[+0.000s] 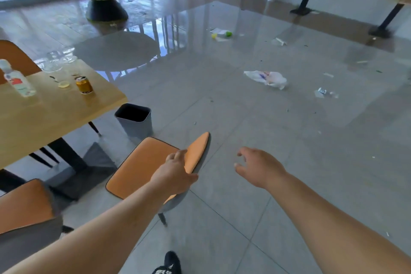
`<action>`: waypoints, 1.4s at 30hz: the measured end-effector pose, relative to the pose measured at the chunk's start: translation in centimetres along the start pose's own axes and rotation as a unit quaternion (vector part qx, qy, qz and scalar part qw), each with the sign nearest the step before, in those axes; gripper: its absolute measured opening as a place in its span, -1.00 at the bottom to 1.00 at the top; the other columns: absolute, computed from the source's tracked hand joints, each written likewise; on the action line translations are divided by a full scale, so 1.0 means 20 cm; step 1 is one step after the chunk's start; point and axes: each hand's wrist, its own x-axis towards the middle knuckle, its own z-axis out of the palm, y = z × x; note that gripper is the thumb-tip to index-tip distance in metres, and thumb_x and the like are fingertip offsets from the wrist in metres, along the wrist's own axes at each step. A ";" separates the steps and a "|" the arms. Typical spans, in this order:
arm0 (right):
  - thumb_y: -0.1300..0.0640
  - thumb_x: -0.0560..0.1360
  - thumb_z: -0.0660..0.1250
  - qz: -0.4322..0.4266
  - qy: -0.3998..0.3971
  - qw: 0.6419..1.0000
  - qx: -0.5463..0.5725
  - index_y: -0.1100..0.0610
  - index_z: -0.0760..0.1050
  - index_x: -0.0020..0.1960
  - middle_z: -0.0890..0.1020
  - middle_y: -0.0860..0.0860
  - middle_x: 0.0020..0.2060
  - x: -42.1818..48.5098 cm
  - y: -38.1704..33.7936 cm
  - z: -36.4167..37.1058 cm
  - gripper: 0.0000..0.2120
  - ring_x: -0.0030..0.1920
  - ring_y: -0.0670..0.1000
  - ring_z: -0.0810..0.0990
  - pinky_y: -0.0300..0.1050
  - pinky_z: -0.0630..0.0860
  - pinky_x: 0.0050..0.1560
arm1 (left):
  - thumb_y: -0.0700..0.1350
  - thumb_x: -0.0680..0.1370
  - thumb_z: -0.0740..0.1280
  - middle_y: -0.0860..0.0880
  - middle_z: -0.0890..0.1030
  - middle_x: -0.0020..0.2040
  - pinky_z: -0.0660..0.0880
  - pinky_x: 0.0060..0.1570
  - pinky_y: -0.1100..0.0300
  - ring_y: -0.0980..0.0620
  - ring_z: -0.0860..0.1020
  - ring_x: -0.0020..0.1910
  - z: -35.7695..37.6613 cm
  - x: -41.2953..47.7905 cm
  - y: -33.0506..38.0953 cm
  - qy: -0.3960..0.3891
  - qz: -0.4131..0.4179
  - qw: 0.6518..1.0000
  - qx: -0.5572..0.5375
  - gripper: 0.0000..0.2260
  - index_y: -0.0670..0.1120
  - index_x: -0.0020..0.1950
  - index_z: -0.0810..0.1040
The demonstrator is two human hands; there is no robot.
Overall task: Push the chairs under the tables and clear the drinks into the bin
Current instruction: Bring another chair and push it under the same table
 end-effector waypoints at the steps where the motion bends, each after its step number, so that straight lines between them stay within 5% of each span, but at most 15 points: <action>1: -0.16 0.55 0.32 -0.008 -0.011 1.000 0.000 0.00 0.48 0.36 0.61 0.03 0.17 0.06 0.01 0.01 -0.56 0.14 0.11 0.58 -0.05 0.48 0.02 | 0.27 0.45 0.40 0.03 0.24 0.54 0.60 -0.03 0.01 -0.07 0.57 0.05 0.02 0.05 -0.01 -0.007 -0.013 1.000 -0.004 -0.20 0.25 0.58 0.04; 7: -0.15 0.53 0.30 -0.058 -0.073 0.995 -0.027 -0.02 0.40 0.45 0.49 0.02 0.38 0.50 -0.06 0.08 -0.48 0.31 0.13 0.49 0.03 0.48 0.23 | 0.31 0.41 0.41 -0.02 0.24 0.57 0.59 0.01 0.01 -0.10 0.57 0.10 0.08 0.43 -0.06 -0.042 -0.078 0.995 -0.054 -0.15 0.25 0.59 0.03; 11: -0.13 0.54 0.31 -0.107 -0.127 0.984 -0.069 -0.01 0.34 0.49 0.47 0.06 0.39 0.75 -0.12 0.13 -0.44 0.34 0.16 0.44 0.08 0.44 0.29 | 0.35 0.43 0.41 -0.04 0.21 0.61 0.48 0.10 0.02 -0.17 0.48 0.34 0.17 0.62 -0.05 -0.083 -0.128 0.984 -0.089 -0.12 0.20 0.62 0.04; 15: -0.15 0.53 0.33 -0.173 -0.147 0.968 -0.103 0.02 0.38 0.44 0.50 0.07 0.33 0.97 -0.19 0.15 -0.47 0.32 0.17 0.44 0.15 0.47 0.25 | 0.36 0.43 0.41 -0.05 0.28 0.57 0.50 0.20 -0.05 -0.17 0.47 0.35 0.23 0.70 -0.06 -0.116 -0.145 0.977 -0.103 -0.13 0.16 0.62 0.08; 19: -0.18 0.50 0.37 -0.232 -0.198 0.944 -0.127 -0.04 0.34 0.50 0.45 0.04 0.41 1.11 -0.25 0.23 -0.38 0.40 0.12 0.36 0.17 0.45 0.30 | 0.44 0.37 0.39 -0.05 0.45 0.42 0.52 0.16 -0.07 -0.14 0.52 0.23 0.27 0.67 -0.10 -0.157 -0.176 0.967 -0.094 -0.12 0.13 0.58 0.18; 23: -0.26 0.49 0.34 -0.300 -0.248 0.904 -0.177 -0.07 0.32 0.52 0.46 0.03 0.41 1.21 -0.26 0.31 -0.34 0.41 0.14 0.36 0.16 0.43 0.34 | 0.54 0.23 0.33 0.05 0.55 0.11 0.54 -0.10 0.06 -0.02 0.55 -0.02 0.33 0.55 -0.15 -0.193 -0.248 0.947 -0.074 -0.07 0.14 0.50 0.29; 26: -0.25 0.50 0.34 -0.358 -0.254 0.874 -0.209 -0.04 0.35 0.52 0.49 0.04 0.39 1.27 -0.25 0.32 -0.35 0.40 0.15 0.36 0.08 0.36 0.38 | 0.54 0.17 0.33 0.07 0.52 0.04 0.56 0.02 0.04 -0.01 0.54 -0.03 0.38 0.46 -0.14 -0.155 -0.299 0.937 -0.091 -0.13 0.17 0.40 0.39; 31: -0.22 0.47 0.38 -0.428 -0.260 0.837 -0.218 -0.05 0.36 0.49 0.49 0.00 0.37 1.36 -0.21 0.31 -0.36 0.34 0.13 0.41 0.05 0.40 0.34 | 0.28 0.33 0.36 0.07 0.51 0.06 0.58 0.04 0.00 0.02 0.55 -0.06 0.42 0.37 -0.01 -0.064 -0.352 0.921 -0.152 -0.51 0.19 0.22 0.47; 37: -0.16 0.47 0.37 -0.463 -0.290 0.807 -0.226 -0.12 0.36 0.47 0.49 -0.07 0.35 1.46 -0.13 0.41 -0.41 0.34 0.11 0.37 0.08 0.44 0.32 | 0.17 0.35 0.38 0.04 0.47 0.16 0.57 -0.01 0.07 0.00 0.54 -0.01 0.49 0.39 0.07 0.016 -0.376 0.907 -0.188 -0.48 0.19 0.31 0.46; 42: -0.09 0.53 0.34 -0.475 -0.287 0.795 -0.243 -0.15 0.28 0.53 0.46 -0.06 0.41 1.50 -0.12 0.52 -0.41 0.37 0.12 0.35 0.12 0.41 0.35 | 0.15 0.45 0.42 0.06 0.53 0.24 0.54 0.19 -0.03 -0.02 0.49 0.17 0.57 0.42 0.06 0.061 -0.368 0.909 -0.186 -0.48 0.20 0.41 0.44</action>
